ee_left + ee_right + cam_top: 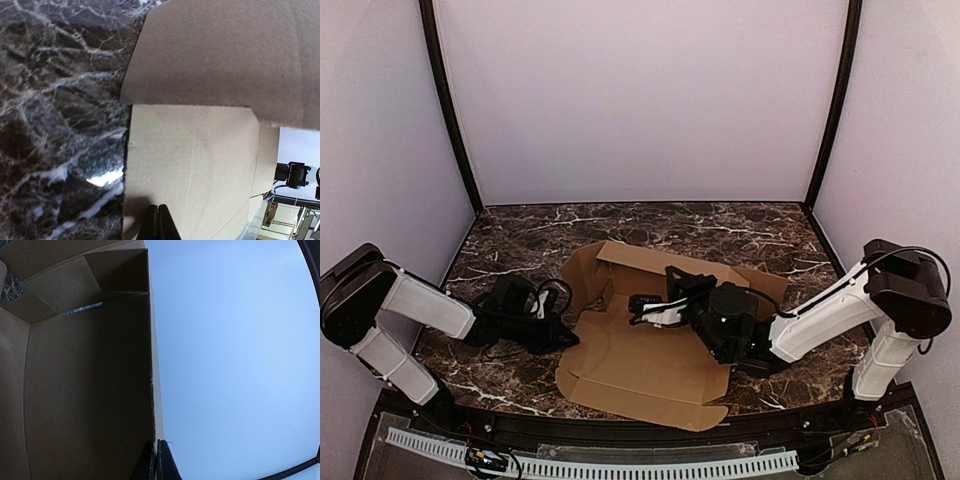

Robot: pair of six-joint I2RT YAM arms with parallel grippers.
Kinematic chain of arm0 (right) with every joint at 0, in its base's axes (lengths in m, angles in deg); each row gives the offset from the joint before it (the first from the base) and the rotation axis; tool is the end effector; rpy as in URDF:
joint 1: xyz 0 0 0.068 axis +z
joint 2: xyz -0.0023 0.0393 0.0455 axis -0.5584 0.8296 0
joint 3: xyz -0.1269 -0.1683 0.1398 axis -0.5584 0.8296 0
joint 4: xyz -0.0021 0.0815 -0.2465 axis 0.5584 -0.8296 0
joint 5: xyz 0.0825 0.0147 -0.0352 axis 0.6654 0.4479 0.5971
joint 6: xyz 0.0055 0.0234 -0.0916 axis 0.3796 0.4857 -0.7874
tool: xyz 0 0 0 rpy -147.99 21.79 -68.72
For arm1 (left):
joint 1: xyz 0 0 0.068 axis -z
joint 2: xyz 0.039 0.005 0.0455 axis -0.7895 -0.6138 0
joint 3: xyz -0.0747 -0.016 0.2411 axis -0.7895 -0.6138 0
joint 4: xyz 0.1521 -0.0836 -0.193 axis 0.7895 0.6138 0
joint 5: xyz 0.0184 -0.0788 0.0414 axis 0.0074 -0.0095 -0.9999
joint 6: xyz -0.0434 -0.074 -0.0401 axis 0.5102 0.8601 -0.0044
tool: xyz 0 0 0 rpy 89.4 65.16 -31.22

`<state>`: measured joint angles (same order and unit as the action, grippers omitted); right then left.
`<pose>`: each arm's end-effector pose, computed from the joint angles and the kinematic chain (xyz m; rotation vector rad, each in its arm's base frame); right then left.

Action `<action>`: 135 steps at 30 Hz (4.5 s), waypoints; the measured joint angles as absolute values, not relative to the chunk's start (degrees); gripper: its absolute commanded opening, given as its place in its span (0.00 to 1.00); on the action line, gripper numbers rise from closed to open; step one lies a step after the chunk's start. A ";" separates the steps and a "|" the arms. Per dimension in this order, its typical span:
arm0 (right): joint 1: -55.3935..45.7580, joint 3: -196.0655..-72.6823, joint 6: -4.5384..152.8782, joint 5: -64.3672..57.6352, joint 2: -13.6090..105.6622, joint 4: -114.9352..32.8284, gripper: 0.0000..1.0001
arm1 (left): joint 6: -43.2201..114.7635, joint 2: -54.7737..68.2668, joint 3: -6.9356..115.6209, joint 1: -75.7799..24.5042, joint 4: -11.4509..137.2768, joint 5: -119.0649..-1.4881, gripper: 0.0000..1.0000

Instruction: Fold the paper box

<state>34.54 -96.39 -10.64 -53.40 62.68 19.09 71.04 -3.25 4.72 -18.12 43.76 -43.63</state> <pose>0.1868 0.3168 0.1726 -1.2830 0.9943 -0.7101 0.2104 -0.1855 0.0666 -0.0329 2.5329 -1.1584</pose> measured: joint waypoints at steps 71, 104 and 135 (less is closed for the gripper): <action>41.71 -105.50 12.66 -46.47 22.90 -33.58 0.00 | 46.19 33.47 25.05 -17.53 82.80 -71.98 0.23; 41.78 -111.03 19.57 -41.18 27.80 -42.96 0.00 | 44.42 32.66 23.54 -17.53 78.16 -42.87 0.31; 41.78 -109.55 24.70 -44.52 41.70 -38.20 0.00 | 55.24 25.82 1.18 -17.53 52.44 -41.77 0.25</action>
<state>41.78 -109.55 24.70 -44.52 41.70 -38.20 55.24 25.82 1.18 -17.53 52.44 -41.77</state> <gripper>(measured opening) 0.003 0.250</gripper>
